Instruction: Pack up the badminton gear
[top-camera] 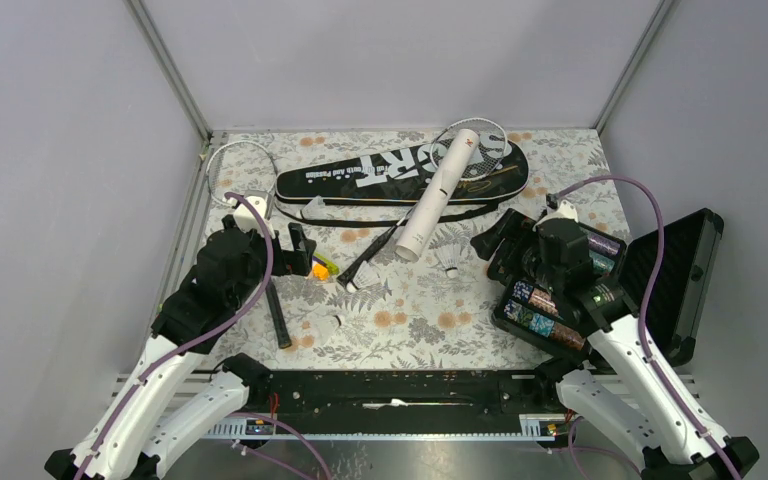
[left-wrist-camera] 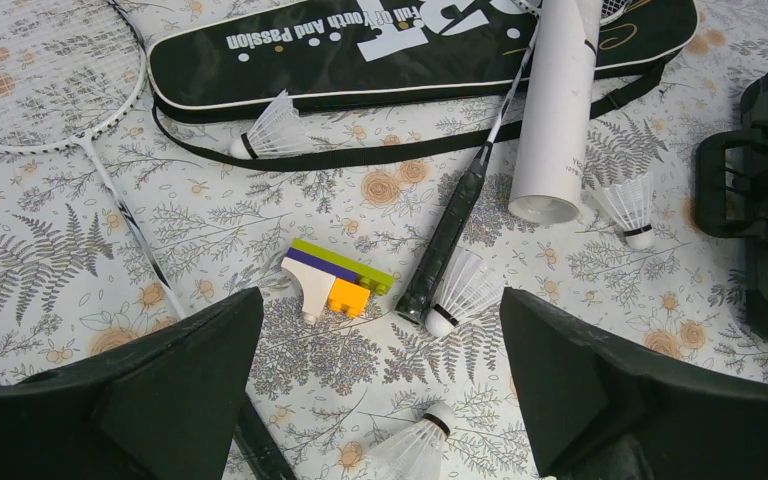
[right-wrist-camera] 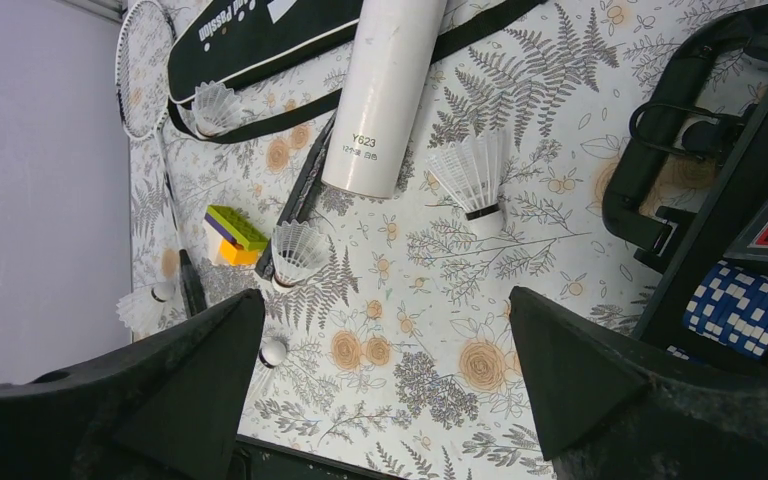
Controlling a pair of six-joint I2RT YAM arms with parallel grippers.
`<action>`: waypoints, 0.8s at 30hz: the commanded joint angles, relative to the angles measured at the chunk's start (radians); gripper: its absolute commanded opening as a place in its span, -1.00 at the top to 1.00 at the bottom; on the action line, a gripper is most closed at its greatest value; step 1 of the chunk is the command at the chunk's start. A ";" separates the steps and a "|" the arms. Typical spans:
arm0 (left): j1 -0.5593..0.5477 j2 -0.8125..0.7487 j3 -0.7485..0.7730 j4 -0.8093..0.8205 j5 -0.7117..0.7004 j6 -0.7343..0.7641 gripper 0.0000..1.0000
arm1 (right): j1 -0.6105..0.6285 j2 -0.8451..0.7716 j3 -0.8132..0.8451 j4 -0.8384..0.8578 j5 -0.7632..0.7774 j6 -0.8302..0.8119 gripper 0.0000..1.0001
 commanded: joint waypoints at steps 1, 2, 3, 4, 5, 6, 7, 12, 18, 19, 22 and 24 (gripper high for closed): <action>0.005 0.000 0.014 0.035 -0.016 0.007 -0.97 | -0.004 -0.028 0.032 0.046 -0.001 -0.008 -0.99; 0.005 0.000 0.016 0.035 -0.017 0.007 -0.97 | -0.004 -0.033 0.033 0.046 0.000 -0.006 -0.99; 0.005 0.001 0.017 0.035 -0.016 0.007 -0.98 | -0.004 -0.034 0.033 0.046 0.003 -0.005 -0.99; 0.005 0.000 0.018 0.035 -0.017 0.007 -0.97 | -0.005 -0.034 0.034 0.046 0.007 -0.005 -0.99; 0.005 -0.003 0.020 0.035 -0.018 0.007 -0.97 | -0.004 -0.032 0.034 0.048 0.015 -0.006 -0.99; 0.005 -0.005 0.019 0.035 -0.019 0.008 -0.97 | -0.004 -0.027 0.034 0.052 0.022 -0.006 -0.99; 0.005 -0.008 0.018 0.036 -0.021 0.009 -0.97 | -0.004 -0.022 0.031 0.059 0.028 -0.008 -0.99; 0.005 -0.015 0.017 0.035 -0.036 0.007 -0.97 | -0.005 0.048 0.005 0.145 0.027 -0.016 -0.99; 0.007 -0.027 0.017 0.034 -0.041 0.002 -0.97 | -0.004 0.251 -0.013 0.354 0.051 -0.071 -0.99; 0.007 -0.027 0.017 0.034 -0.045 0.001 -0.97 | -0.004 0.297 -0.011 0.390 0.062 -0.088 -0.98; 0.007 -0.026 0.020 0.034 -0.057 -0.001 -0.97 | -0.007 0.441 0.031 0.465 0.084 -0.105 -0.96; 0.007 -0.022 0.020 0.031 -0.063 -0.001 -0.98 | -0.010 0.538 0.070 0.526 0.084 -0.094 -0.96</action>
